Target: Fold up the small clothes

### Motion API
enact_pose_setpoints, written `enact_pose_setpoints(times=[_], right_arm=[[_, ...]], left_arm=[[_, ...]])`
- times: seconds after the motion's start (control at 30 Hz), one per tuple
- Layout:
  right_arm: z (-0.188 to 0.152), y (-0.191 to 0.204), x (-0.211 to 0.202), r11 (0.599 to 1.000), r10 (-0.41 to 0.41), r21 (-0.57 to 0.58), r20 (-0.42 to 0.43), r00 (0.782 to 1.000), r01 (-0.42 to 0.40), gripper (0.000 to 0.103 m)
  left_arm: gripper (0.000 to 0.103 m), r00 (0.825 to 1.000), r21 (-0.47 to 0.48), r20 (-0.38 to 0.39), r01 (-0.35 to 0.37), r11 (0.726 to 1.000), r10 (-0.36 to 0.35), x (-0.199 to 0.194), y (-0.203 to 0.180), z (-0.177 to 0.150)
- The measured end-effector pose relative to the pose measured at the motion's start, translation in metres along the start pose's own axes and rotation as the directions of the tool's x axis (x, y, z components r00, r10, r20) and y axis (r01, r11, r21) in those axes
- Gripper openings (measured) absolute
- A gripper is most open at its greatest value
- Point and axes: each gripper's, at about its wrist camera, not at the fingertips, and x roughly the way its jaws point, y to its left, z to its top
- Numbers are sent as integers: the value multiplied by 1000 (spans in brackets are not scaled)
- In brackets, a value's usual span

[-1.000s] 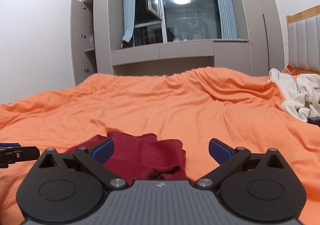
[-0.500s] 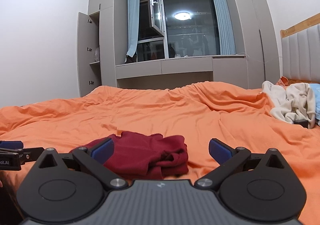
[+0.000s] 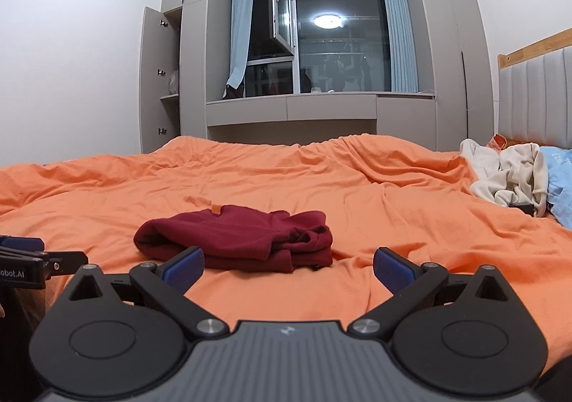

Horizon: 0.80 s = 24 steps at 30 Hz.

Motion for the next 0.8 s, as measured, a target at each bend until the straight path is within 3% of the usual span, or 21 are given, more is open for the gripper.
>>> enact_pose_setpoints(times=[0.8], right_arm=[[0,-2,0,1000,-12,13,3,1000,12,103]], left_arm=[[102,1000,-3,-1,-2,1000,2,-2,1,-2]])
